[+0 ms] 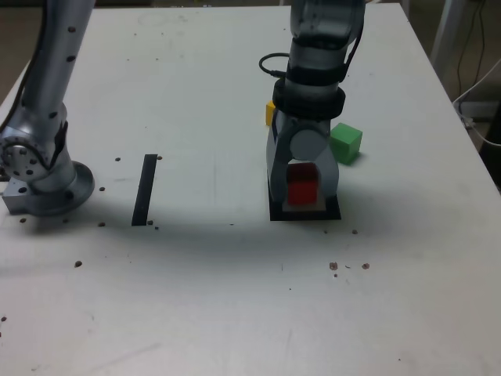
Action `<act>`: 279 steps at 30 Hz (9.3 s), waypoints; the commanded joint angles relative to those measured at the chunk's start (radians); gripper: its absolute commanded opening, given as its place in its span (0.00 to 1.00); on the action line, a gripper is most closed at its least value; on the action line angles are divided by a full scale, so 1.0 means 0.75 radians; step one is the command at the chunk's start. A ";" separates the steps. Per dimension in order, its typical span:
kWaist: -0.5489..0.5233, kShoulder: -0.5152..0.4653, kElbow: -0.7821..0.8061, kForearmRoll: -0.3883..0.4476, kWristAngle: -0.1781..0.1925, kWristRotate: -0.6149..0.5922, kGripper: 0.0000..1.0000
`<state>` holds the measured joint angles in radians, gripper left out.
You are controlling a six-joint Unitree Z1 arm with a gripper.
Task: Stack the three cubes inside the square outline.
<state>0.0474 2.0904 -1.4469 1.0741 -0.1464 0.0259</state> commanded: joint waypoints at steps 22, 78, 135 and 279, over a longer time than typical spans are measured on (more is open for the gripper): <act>0.012 -0.092 0.050 -0.019 0.096 -0.077 0.99; 0.575 0.135 -0.217 0.272 0.026 -0.125 0.64; 0.047 -0.111 -0.373 0.539 0.029 0.024 0.22; 0.090 0.316 -0.619 0.334 0.358 0.712 0.39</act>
<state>0.1176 2.3225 -1.9063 1.3240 0.1193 0.5632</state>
